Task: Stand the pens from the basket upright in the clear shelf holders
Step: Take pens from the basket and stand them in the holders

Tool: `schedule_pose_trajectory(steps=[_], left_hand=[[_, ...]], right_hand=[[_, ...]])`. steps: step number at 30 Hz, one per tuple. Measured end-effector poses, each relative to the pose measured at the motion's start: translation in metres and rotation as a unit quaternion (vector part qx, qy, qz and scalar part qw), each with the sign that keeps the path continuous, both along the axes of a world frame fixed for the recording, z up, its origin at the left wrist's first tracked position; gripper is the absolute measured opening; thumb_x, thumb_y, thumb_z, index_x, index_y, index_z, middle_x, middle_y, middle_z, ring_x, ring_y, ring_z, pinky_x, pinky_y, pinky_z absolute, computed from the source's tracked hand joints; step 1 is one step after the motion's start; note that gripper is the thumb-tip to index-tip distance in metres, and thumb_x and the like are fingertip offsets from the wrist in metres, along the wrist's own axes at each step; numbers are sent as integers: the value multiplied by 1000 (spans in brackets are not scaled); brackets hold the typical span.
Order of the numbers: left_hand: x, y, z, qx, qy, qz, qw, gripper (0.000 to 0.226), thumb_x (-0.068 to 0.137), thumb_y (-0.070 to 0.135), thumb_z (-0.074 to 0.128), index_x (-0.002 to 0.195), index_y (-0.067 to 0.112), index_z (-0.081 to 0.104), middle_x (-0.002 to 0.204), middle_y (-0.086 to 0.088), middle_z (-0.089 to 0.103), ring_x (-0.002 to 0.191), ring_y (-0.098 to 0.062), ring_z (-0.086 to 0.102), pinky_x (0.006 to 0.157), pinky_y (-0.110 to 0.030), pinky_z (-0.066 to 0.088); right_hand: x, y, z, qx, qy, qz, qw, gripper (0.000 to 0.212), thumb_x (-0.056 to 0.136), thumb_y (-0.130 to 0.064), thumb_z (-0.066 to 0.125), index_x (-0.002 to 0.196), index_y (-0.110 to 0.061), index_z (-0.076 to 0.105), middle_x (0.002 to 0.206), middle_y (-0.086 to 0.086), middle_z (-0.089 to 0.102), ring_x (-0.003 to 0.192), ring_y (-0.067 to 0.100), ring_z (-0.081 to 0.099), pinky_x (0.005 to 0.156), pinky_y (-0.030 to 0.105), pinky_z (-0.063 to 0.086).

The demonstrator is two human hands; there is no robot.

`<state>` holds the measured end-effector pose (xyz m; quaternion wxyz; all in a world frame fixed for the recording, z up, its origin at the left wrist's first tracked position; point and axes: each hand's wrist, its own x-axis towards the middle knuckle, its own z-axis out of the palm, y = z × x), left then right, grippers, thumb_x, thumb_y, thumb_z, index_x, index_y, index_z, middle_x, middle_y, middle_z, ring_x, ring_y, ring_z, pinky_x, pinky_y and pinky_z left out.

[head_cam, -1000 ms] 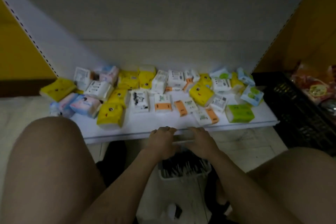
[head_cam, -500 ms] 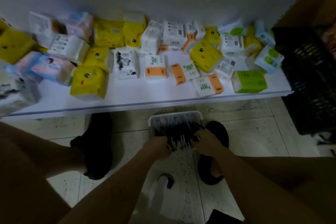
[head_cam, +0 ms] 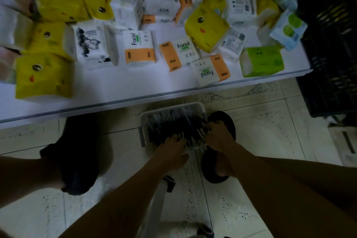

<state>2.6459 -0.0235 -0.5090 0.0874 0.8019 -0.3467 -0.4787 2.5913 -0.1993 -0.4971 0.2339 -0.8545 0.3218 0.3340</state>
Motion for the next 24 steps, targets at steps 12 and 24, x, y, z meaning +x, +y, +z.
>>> schedule_pose_trajectory(steps=[12,24], left_hand=[[8,1,-7,61,-86,0,994,39,96,17,45,133,8,40,129,-17,44,118,-35,42,90,-44,45],[14,11,-11,13,24,297,955,21,90,13,58,106,2,50,90,-16,61,86,-31,62,62,-38,52]], right_hand=[[-8,8,-16,-37,-75,-6,996,21,96,-13,48,89,-2,65,84,12,56,80,29,57,54,25,32],[9,36,30,-31,-314,-295,902,20,88,-32,67,88,-16,54,81,0,61,74,17,58,67,30,47]])
